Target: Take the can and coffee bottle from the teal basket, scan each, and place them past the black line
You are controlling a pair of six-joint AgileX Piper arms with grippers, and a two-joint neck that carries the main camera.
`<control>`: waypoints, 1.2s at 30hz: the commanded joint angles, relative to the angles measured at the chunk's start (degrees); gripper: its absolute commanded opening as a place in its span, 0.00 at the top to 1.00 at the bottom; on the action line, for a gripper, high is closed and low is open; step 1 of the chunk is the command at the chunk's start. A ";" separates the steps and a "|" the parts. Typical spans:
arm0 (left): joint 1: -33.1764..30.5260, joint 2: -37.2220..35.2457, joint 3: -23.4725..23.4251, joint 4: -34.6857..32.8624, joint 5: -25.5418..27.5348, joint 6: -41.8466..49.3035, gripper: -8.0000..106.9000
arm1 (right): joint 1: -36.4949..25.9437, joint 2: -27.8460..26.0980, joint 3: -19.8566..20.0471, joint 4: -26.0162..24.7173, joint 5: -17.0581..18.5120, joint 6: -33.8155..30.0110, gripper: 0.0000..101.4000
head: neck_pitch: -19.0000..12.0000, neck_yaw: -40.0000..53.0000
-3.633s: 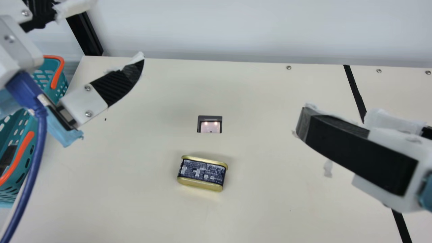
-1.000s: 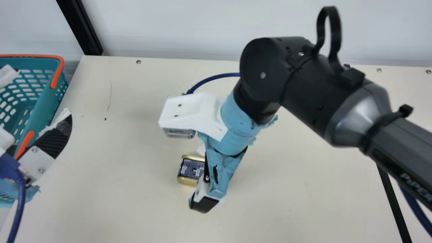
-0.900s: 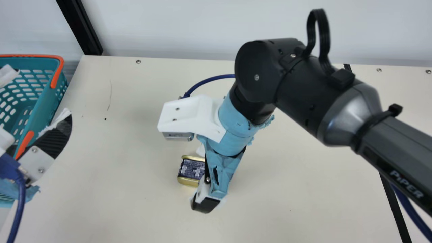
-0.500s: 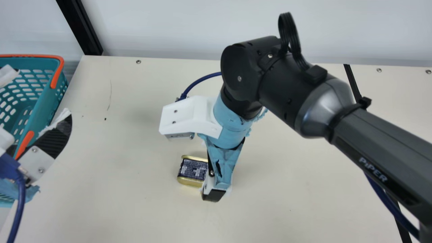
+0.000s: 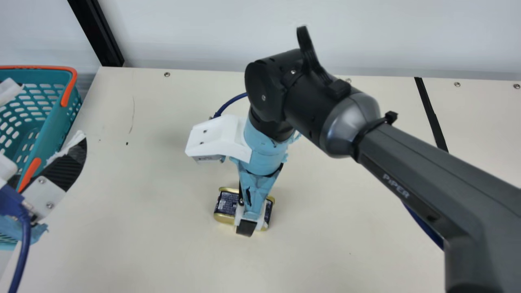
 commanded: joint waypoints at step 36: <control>0.00 0.00 0.00 0.00 0.00 0.00 0.15 | 1.06 -8.85 8.29 -8.22 -4.64 15.52 1.00 | -0.14 -0.20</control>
